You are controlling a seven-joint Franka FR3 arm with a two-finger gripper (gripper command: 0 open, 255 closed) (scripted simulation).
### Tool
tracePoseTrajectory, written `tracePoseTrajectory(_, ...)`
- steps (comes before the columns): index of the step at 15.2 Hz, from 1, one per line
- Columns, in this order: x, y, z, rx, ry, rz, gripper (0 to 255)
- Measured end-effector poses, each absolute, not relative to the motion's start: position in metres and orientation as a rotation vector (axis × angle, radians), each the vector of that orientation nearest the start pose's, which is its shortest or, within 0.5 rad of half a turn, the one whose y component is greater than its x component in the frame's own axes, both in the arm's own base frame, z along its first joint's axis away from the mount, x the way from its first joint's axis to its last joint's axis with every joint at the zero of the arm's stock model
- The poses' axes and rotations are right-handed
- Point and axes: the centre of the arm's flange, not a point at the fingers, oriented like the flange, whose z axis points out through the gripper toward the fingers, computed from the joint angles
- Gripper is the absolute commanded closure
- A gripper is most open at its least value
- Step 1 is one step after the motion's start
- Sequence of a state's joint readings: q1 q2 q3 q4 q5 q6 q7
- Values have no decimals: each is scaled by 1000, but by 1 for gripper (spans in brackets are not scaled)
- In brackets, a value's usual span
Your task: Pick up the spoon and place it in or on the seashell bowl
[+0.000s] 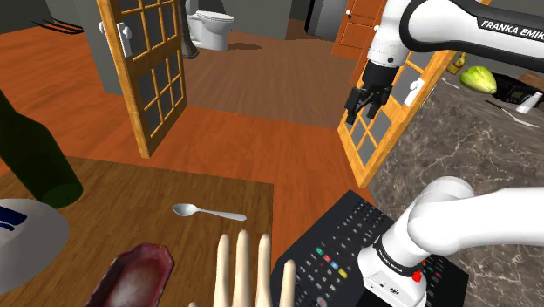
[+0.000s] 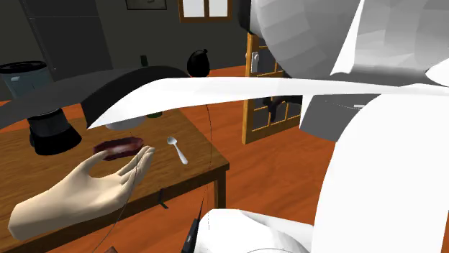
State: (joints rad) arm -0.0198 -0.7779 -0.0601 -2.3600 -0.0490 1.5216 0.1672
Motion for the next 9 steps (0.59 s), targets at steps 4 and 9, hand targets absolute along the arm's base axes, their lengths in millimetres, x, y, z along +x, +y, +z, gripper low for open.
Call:
tracePoseTrajectory(4, 319, -12, 572, -3146, 294, 108, 0)
tracePoseTrajectory(9, 357, 39, 551, -3179, 136, 136, 0)
